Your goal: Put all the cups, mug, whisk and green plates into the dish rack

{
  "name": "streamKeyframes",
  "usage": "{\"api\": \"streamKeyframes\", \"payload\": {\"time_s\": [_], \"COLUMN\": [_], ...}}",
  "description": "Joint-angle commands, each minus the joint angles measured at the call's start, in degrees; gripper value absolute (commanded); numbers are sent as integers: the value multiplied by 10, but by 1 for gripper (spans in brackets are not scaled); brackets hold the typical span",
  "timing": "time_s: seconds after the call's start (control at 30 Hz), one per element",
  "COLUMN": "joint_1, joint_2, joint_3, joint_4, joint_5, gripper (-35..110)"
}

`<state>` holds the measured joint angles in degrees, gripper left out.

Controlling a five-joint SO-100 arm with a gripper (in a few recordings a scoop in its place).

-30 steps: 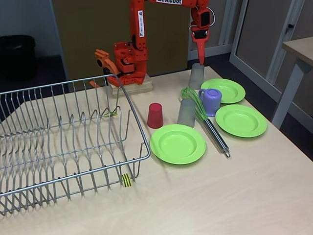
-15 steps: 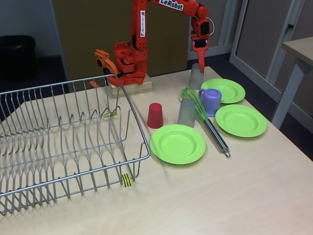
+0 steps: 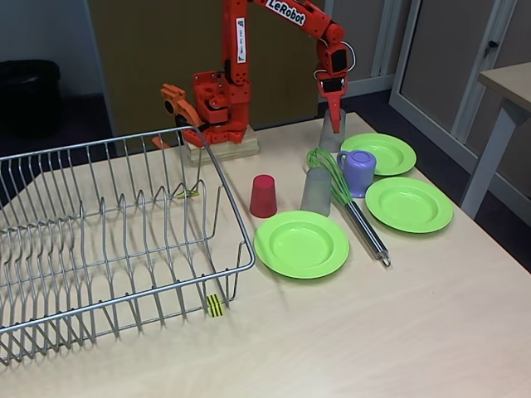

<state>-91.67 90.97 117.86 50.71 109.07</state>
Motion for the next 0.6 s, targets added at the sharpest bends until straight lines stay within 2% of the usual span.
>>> {"api": "streamKeyframes", "payload": {"time_s": [0.0,0.33,0.57], "joint_1": [-11,0,13], "joint_2": [27,28,59], "joint_3": [5,19,15], "joint_4": [-3,-4,36], "joint_5": [4,-6,-35], "gripper": [39,13,8]}}
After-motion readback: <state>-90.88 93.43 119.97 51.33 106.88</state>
